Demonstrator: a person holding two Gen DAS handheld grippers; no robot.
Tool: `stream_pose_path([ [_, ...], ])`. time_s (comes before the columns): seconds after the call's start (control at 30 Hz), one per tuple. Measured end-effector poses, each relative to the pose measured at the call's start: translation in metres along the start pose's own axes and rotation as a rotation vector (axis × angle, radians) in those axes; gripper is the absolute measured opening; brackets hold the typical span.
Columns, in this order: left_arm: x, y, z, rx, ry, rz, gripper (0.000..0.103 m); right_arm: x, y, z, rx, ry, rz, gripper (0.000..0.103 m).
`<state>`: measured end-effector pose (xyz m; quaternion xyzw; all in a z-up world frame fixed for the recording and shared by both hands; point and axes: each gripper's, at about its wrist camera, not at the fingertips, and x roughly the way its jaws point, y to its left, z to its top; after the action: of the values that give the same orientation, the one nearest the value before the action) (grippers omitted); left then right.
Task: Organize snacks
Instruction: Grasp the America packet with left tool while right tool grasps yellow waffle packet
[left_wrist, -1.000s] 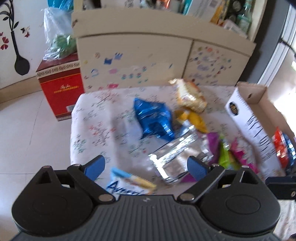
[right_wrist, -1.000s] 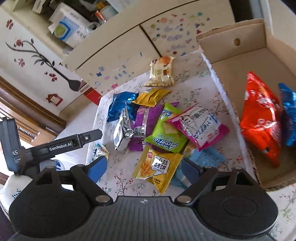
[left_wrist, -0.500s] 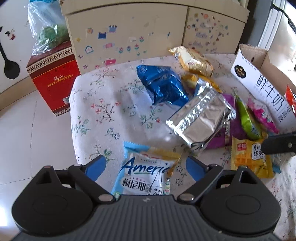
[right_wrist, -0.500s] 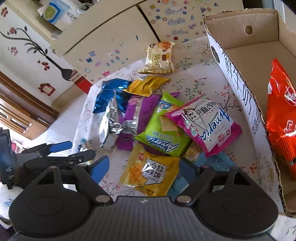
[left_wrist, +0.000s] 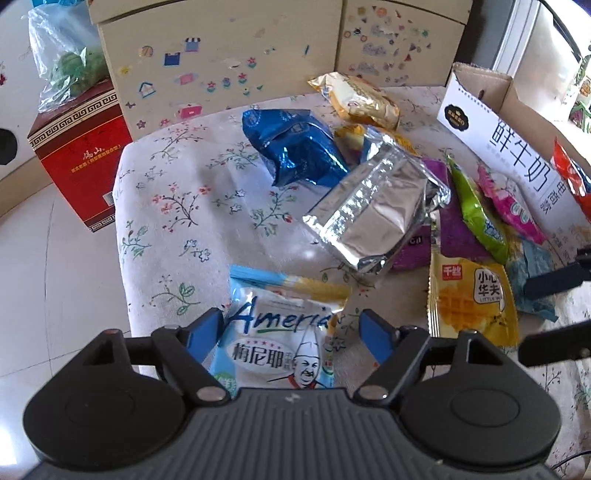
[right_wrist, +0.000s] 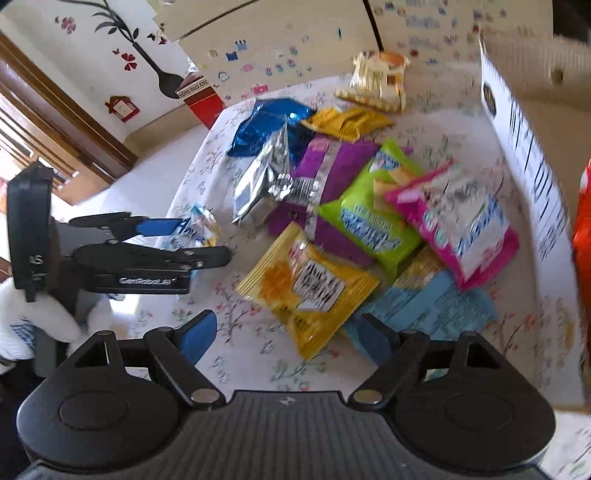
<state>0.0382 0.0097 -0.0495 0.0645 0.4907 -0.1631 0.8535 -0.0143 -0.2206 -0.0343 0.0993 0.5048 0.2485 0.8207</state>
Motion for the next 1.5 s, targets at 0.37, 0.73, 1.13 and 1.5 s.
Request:
stream_pose_path([
  [0.37, 0.001, 0.004, -0.004, 0.007, 0.009, 0.021, 0.08, 0.026, 0.005, 0.009, -0.116, -0.016, -0.047, 0.088],
  [0.73, 0.0, 0.001, -0.003, 0.031, 0.008, 0.012, 0.077, 0.026, 0.023, 0.002, -0.225, 0.032, -0.056, 0.088],
  [1.13, -0.001, 0.0, -0.006, 0.053, 0.006, -0.016, 0.076, 0.047, 0.037, 0.0, -0.377, 0.011, -0.182, 0.09],
  [1.5, -0.008, -0.005, -0.009, 0.077, -0.003, -0.035, 0.057, 0.039, 0.038, -0.002, -0.363, 0.028, -0.201, 0.075],
])
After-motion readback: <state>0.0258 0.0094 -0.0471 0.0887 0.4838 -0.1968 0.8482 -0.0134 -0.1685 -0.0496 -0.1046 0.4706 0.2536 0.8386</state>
